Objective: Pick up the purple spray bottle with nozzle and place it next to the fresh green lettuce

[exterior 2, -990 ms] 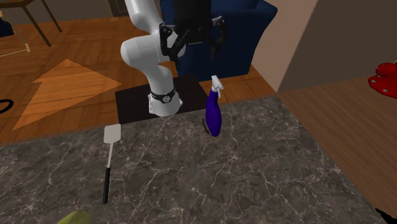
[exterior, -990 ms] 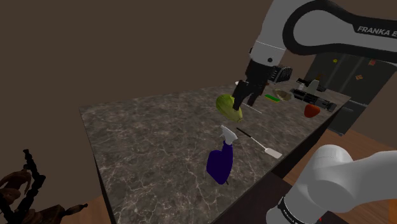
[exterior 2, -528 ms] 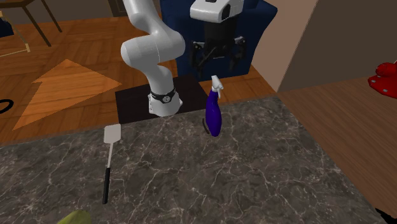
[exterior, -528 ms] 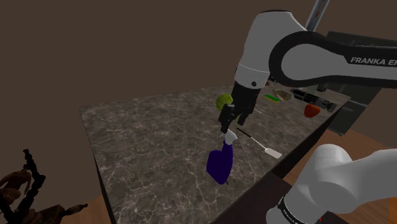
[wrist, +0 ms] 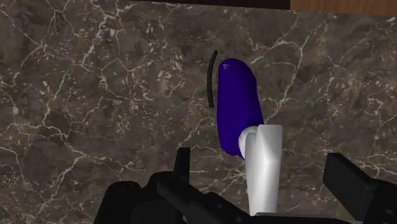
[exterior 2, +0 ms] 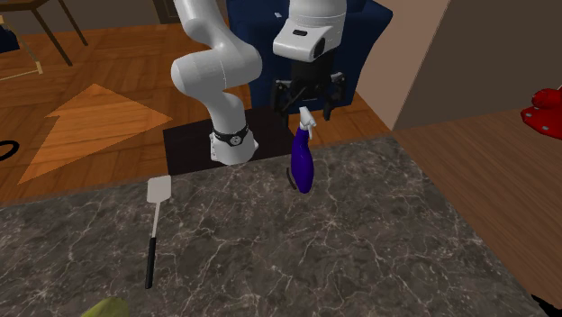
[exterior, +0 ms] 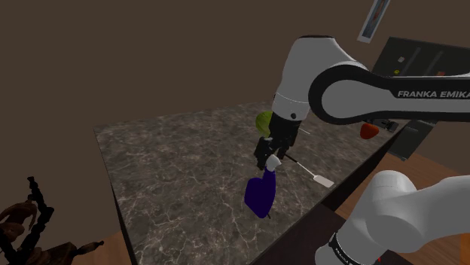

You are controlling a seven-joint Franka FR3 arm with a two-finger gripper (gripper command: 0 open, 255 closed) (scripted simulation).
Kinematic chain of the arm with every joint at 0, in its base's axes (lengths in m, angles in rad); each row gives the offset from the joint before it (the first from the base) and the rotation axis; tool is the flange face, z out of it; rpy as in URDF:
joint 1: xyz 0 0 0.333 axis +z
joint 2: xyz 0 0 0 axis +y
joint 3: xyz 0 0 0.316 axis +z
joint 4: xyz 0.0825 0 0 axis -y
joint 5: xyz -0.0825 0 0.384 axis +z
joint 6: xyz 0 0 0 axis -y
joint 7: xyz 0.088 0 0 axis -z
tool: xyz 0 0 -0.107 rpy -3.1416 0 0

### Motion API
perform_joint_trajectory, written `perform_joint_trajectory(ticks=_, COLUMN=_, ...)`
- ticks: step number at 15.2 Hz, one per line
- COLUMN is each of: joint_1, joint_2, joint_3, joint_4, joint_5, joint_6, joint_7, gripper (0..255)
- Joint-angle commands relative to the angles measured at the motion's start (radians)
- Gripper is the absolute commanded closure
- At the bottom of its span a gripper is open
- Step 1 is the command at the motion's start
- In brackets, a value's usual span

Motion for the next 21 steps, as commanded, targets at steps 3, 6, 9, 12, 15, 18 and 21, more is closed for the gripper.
perform_joint_trajectory(ticks=3, joint_1=0.001, joint_2=0.000, joint_3=0.002, joint_4=-0.006, joint_5=0.002, joint_6=0.006, joint_7=0.001, gripper=0)
perform_joint_trajectory(ticks=6, joint_1=0.001, joint_2=0.000, joint_3=0.002, joint_4=-0.006, joint_5=0.002, joint_6=0.006, joint_7=0.001, gripper=0)
perform_joint_trajectory(ticks=9, joint_1=0.001, joint_2=0.000, joint_3=0.002, joint_4=-0.006, joint_5=0.002, joint_6=0.006, joint_7=0.001, gripper=255)
perform_joint_trajectory(ticks=12, joint_1=0.001, joint_2=0.000, joint_3=0.002, joint_4=-0.006, joint_5=0.002, joint_6=0.006, joint_7=0.001, gripper=255)
perform_joint_trajectory(ticks=15, joint_1=0.001, joint_2=0.000, joint_3=0.002, joint_4=-0.006, joint_5=0.002, joint_6=0.007, joint_7=0.001, gripper=255)
perform_joint_trajectory(ticks=18, joint_1=-0.001, joint_2=-0.002, joint_3=-0.002, joint_4=0.020, joint_5=-0.002, joint_6=-0.021, joint_7=0.001, gripper=255)
perform_joint_trajectory(ticks=21, joint_1=-0.003, joint_2=-0.003, joint_3=-0.009, joint_4=0.059, joint_5=-0.008, joint_6=-0.061, joint_7=0.002, gripper=255)
